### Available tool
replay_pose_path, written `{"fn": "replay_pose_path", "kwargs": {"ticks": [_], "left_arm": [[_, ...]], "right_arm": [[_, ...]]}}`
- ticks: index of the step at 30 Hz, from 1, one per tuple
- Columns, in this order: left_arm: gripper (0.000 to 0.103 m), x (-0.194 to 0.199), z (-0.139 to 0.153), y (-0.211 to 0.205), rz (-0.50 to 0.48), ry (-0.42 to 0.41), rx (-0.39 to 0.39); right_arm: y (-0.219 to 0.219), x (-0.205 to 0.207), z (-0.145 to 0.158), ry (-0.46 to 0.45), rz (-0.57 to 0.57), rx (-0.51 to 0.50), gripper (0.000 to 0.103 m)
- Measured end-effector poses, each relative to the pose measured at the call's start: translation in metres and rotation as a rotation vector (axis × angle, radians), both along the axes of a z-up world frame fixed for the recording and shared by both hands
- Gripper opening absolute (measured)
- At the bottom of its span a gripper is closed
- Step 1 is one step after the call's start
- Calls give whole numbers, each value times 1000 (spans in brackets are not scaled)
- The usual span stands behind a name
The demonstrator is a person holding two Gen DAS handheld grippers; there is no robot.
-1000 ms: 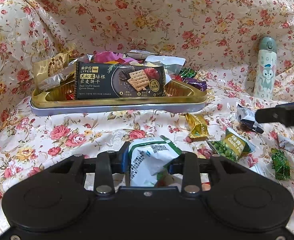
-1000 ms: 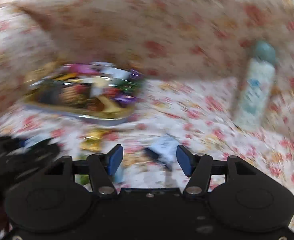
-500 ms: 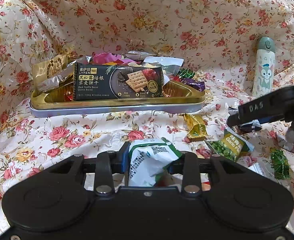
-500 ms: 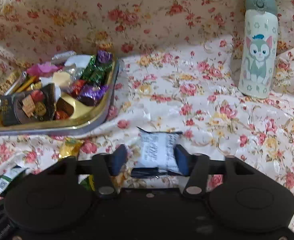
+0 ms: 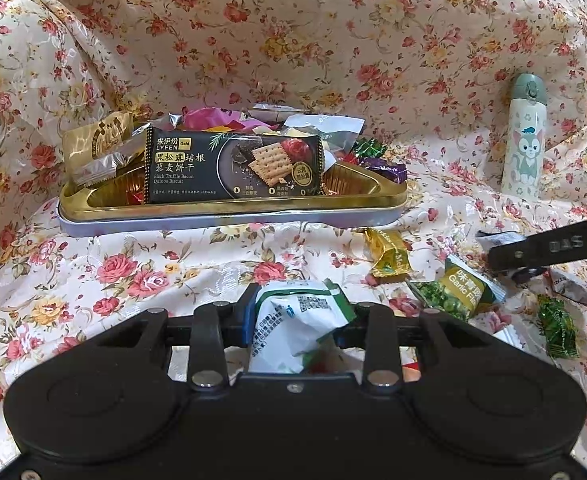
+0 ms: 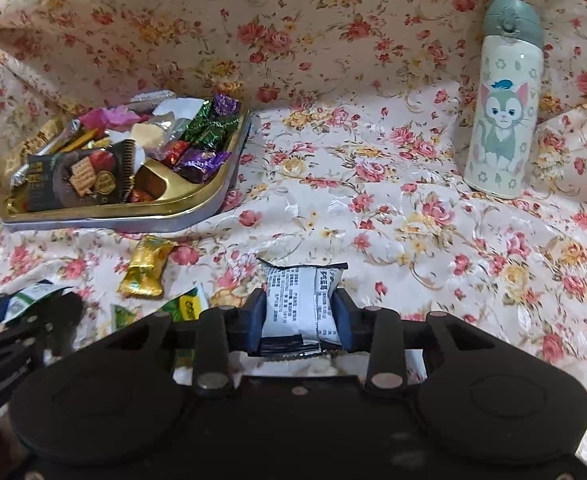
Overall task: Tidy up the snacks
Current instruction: 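Lift both held packs and carry them over the empty gold tray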
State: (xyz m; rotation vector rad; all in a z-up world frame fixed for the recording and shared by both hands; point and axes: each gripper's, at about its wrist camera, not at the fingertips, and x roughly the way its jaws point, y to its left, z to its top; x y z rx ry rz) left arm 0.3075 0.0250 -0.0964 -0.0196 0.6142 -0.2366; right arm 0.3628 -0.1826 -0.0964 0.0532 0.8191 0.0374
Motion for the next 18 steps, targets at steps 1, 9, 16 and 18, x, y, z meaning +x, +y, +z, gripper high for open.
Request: {"fn": "replay_pose_path", "kwargs": {"ticks": [1,9,16,18], "left_arm": [[43,0,0,0,0,1,0],[43,1,-1,-1,4,7,10],[43,2,-2,-2,10,7,24],[43,2,-2,-4,5,6,39]], "right_arm": [[-1,-5,3,-6,1,5,38],[-10,-50,19,-36,13,41,37],[-12,-88,23,-65,19,27,37],[-12,-98,23,-66,21,25,37]]}}
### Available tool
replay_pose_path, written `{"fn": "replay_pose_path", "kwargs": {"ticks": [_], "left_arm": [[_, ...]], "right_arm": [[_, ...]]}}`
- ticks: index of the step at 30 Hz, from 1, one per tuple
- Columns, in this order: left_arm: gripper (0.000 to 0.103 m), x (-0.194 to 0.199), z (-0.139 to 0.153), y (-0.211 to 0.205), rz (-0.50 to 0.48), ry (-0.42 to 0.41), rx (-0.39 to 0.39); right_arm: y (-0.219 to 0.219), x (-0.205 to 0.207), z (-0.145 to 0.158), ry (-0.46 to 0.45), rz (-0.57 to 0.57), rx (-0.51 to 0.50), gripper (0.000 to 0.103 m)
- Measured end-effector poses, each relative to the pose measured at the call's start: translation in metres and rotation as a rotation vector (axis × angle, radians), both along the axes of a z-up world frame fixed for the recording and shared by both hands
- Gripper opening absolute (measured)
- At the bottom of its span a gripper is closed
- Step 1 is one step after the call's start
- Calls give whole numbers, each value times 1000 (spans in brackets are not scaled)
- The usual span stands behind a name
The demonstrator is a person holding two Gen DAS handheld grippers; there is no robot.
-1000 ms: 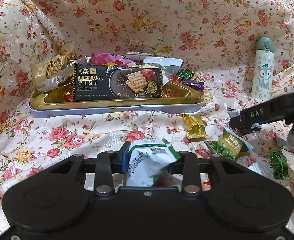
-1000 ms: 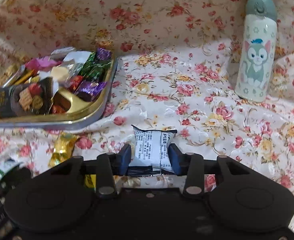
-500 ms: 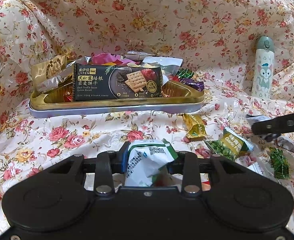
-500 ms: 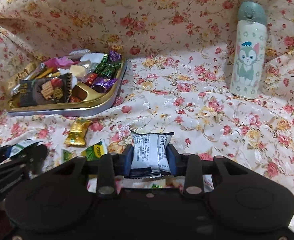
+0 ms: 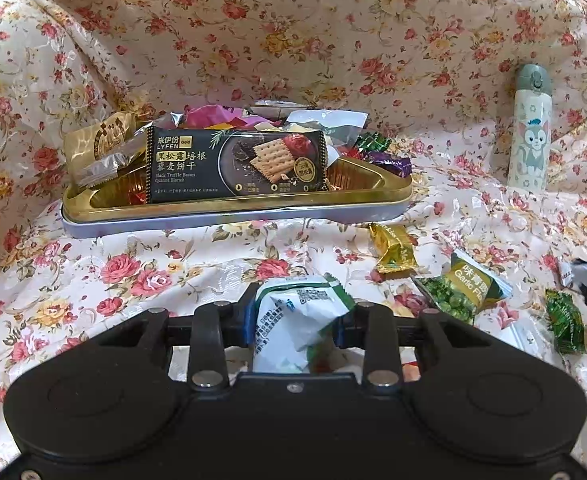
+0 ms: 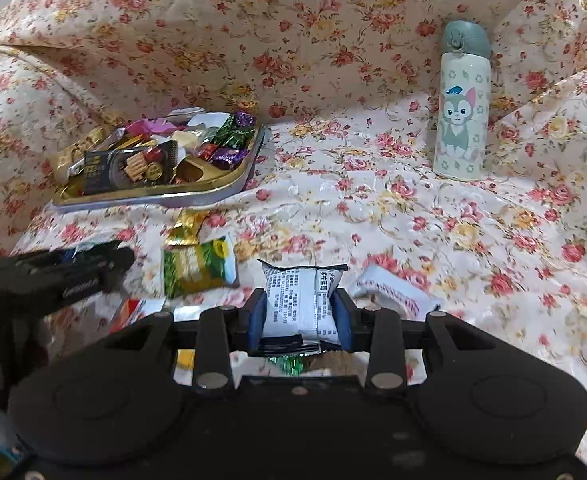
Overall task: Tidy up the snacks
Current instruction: 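Lift both held packs and carry them over the empty gold tray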
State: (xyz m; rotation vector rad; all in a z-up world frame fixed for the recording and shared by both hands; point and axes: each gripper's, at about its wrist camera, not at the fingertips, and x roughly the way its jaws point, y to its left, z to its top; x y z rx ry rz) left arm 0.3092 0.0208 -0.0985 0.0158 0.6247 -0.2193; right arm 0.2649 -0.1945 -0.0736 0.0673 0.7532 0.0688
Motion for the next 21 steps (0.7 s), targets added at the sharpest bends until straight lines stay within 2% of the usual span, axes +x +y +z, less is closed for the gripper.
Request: {"fn": "replay_pose_path", "kwargs": {"ticks": [6,14,21], "left_arm": [[43,2,0,-4,0,15,31],[42,1,6,-11,27,33,88],[42,-17,41,-10,56,-14,130]], "right_arm": [[-5,-20,-4,29,-24,30,37],[-19,-38,1,9,-78,67,37],[-22,-54,17,-27,-71,81,37]]}}
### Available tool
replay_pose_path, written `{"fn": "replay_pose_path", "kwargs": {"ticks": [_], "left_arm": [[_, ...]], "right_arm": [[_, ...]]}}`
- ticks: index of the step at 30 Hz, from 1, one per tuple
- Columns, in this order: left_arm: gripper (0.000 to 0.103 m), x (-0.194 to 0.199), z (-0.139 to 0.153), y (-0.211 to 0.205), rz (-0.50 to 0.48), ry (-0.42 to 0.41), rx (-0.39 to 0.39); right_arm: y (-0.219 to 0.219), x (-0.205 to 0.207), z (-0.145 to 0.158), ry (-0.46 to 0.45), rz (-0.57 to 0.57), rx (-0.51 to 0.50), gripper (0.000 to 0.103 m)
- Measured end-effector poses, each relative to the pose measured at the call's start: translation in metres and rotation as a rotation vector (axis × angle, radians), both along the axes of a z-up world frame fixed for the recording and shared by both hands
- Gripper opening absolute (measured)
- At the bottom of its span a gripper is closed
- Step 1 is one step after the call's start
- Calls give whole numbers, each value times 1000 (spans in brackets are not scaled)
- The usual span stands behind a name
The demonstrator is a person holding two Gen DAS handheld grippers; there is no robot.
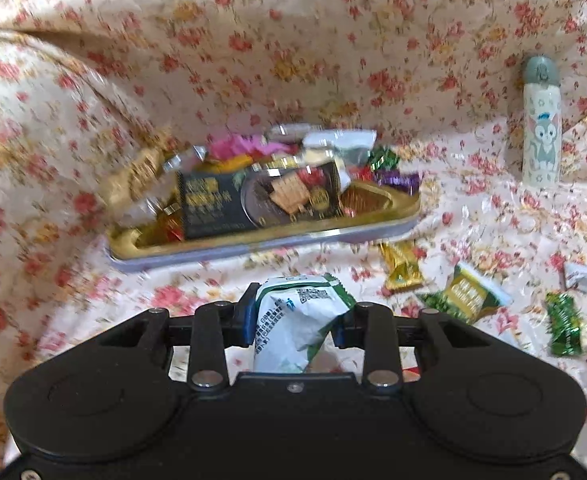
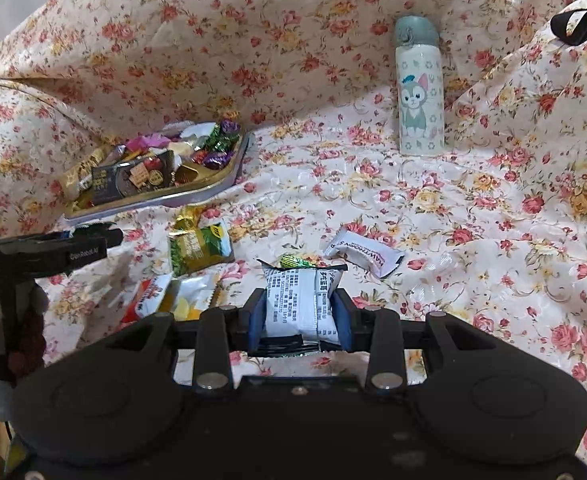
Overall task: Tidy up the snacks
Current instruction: 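Lift both held packs and carry them over the empty gold tray, then lower both packs into the gold tray and open both tools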
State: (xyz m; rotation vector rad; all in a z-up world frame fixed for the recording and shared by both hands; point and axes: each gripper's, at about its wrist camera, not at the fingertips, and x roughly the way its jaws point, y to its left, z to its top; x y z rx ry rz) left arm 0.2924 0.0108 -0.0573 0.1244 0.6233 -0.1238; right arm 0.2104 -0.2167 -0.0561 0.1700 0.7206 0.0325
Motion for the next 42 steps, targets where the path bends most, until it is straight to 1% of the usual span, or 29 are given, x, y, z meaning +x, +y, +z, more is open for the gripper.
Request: {"fn": "replay_pose_path", "kwargs": {"ticks": [4,10,13,17,19,22,28,32,37,42], "left_arm": [[42,-21,29,1,11,-26,0],[42,-75,67,-7,-23,-39,16],[42,-102,77,-16,-43,-25,15],[42,-137,85,-26,-76,8,-11],[42,-154,86,-30,-86,18,-14],[42,-176,85,-37,-94,32,2],[42,-209,73,-43,-110,103,-32],[42,-222,60,-47,-121,183,-39],[42,-232,42,-48,-151,299,-78],[42,-244,24,-56,-219,372,-51]], "right_arm": [[1,-14,12,-23,14,-1,37],[3,-39,25,-51,46,-9,37],[4,-53,31,-66,63,-12,37],[4,-73,38,-88,79,-13,37],[4,-85,41,-96,89,-9,37],[5,-101,41,-98,102,-15,37],[6,-126,31,-56,140,-23,37],[7,-137,21,-2,170,-33,37],[6,-151,8,71,201,-38,37],[4,-160,-2,136,214,-42,37]]}}
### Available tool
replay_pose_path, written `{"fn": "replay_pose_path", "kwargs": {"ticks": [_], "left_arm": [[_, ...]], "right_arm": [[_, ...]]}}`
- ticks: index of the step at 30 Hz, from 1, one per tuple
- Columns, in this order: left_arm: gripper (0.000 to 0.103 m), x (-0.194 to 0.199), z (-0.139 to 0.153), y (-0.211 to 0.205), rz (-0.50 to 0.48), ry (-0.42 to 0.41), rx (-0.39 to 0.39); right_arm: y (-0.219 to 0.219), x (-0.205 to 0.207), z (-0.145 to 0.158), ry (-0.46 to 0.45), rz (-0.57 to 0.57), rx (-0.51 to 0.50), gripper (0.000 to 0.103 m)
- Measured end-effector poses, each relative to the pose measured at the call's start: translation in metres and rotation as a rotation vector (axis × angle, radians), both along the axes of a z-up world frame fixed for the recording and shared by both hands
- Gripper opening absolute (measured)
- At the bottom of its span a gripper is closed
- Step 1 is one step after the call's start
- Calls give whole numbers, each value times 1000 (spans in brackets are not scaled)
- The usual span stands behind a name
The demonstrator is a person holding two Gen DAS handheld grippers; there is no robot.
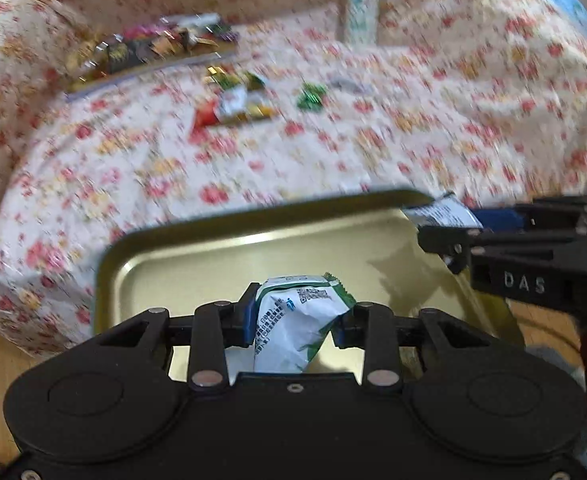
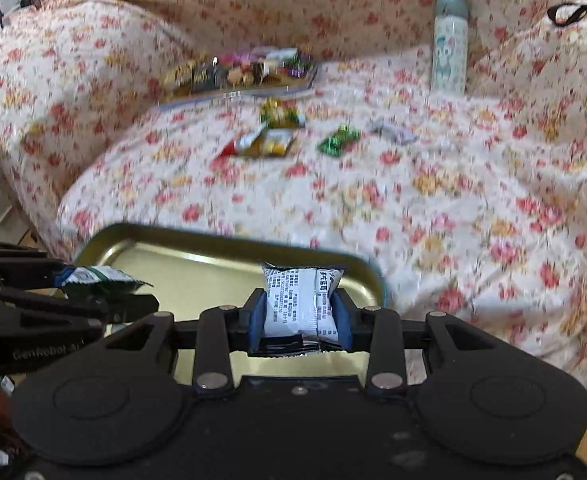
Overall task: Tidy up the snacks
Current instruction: 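Lower both packs into the gold tray and open both tools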
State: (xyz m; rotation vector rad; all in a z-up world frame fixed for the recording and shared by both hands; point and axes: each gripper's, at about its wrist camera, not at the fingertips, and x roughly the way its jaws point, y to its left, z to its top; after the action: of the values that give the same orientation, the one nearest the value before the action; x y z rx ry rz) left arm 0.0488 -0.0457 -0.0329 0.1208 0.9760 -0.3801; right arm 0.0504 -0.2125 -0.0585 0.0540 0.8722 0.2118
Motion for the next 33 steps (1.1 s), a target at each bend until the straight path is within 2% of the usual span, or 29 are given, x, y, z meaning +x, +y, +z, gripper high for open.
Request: {"fn": "replay_pose_path", "kwargs": {"ticks": [5,11,24,33], "left_arm": [[42,-7,-10,-4,-53,53,-1],[42,-9,-19,-6,-70,84,7],[44,-12,-18,-9,-107,66,15],[46,-21,0,-8,-138,23,-5]], "right_arm": [[-1,-5,-8,37,-4,-7,37],[1,-7,-16,70,-2,-17,37],[3,-5,-21,97,2,-36,38],[5,-4,-24,116,20,-41,38]]}}
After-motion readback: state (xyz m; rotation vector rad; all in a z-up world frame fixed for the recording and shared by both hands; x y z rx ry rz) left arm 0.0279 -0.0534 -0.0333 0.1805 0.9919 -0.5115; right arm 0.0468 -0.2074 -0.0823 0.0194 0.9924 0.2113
